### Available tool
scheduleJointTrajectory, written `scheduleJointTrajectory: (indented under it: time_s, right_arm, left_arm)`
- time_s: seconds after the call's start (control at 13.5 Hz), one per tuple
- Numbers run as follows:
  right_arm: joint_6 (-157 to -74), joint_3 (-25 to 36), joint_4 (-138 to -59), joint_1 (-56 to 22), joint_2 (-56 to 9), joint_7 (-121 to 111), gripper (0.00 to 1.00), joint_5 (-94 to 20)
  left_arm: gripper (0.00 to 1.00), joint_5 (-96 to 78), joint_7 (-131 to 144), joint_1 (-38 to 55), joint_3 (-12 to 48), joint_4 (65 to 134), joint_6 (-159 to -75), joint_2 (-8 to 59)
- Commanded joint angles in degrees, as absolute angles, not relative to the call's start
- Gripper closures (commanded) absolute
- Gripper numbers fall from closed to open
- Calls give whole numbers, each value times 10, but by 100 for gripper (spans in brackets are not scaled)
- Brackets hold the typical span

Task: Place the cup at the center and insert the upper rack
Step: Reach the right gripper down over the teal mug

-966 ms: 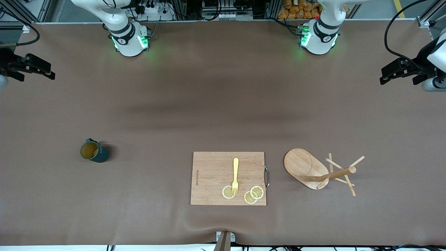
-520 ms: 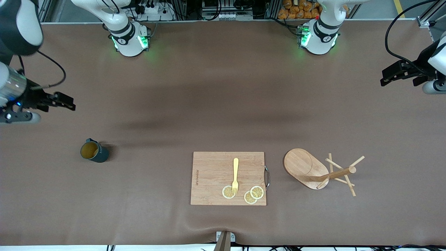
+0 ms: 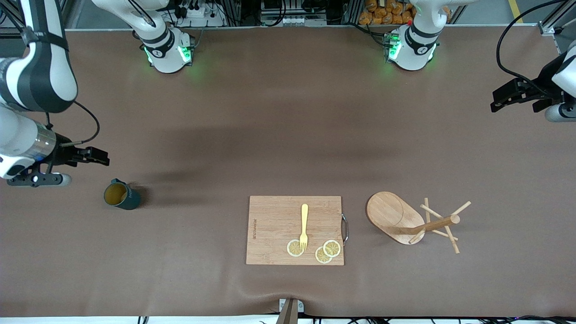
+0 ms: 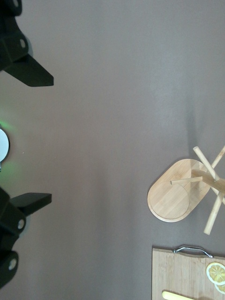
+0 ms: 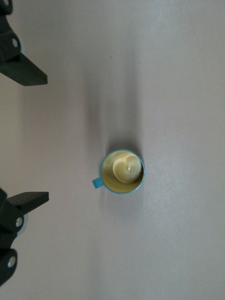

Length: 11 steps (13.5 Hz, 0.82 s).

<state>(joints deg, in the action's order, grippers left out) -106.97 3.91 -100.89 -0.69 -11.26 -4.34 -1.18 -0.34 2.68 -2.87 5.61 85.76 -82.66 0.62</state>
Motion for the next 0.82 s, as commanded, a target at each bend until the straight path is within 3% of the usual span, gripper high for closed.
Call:
scheduleJointTrajectory:
  time_s: [0.0,0.74]
  right_arm:
    - [-1091,36,-1006,0,-147,-38,0,-18]
    - [-1236,35,-1005,7,-279,-39,0,-18]
  left_arm:
    - [0,-16,33,-30,57,852,-830,9]
    - [0,-16,33,-29,57,849,-833,16]
